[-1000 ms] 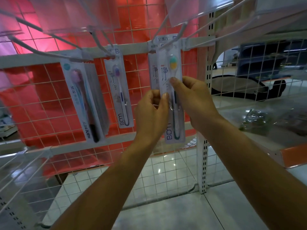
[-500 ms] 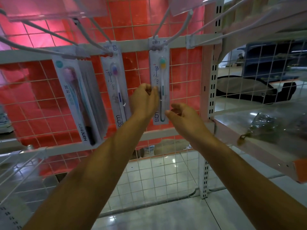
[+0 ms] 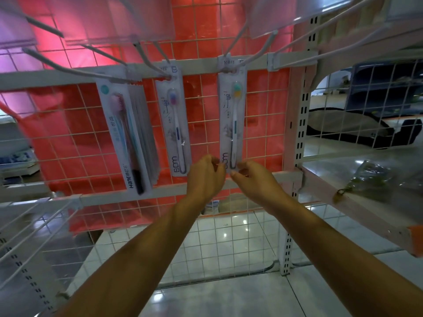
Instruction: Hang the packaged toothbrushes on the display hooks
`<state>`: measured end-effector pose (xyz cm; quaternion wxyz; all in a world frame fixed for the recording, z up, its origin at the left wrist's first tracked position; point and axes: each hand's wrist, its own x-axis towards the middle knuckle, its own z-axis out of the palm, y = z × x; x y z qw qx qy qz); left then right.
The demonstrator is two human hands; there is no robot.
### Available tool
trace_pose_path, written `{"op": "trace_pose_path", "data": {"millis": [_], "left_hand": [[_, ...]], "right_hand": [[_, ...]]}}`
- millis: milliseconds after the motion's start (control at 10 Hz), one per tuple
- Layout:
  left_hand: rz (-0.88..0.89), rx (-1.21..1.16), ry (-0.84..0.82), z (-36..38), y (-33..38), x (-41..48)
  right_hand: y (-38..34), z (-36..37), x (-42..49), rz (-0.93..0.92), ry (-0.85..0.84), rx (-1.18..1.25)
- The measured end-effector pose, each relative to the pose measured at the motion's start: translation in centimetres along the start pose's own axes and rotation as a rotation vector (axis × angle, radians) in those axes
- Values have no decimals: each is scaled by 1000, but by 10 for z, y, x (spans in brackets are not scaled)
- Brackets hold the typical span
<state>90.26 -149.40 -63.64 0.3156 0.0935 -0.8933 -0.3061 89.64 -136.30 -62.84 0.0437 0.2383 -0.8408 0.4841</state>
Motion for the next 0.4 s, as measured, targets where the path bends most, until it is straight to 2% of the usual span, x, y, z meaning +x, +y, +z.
{"op": "trace_pose_path", "data": {"millis": [100, 400], "left_hand": [[27, 103, -67, 1, -5, -14], [-108, 210, -247, -21, -3, -43]], "right_hand": [[0, 4, -8, -22, -52, -54], [-6, 16, -30, 51, -162, -130]]}}
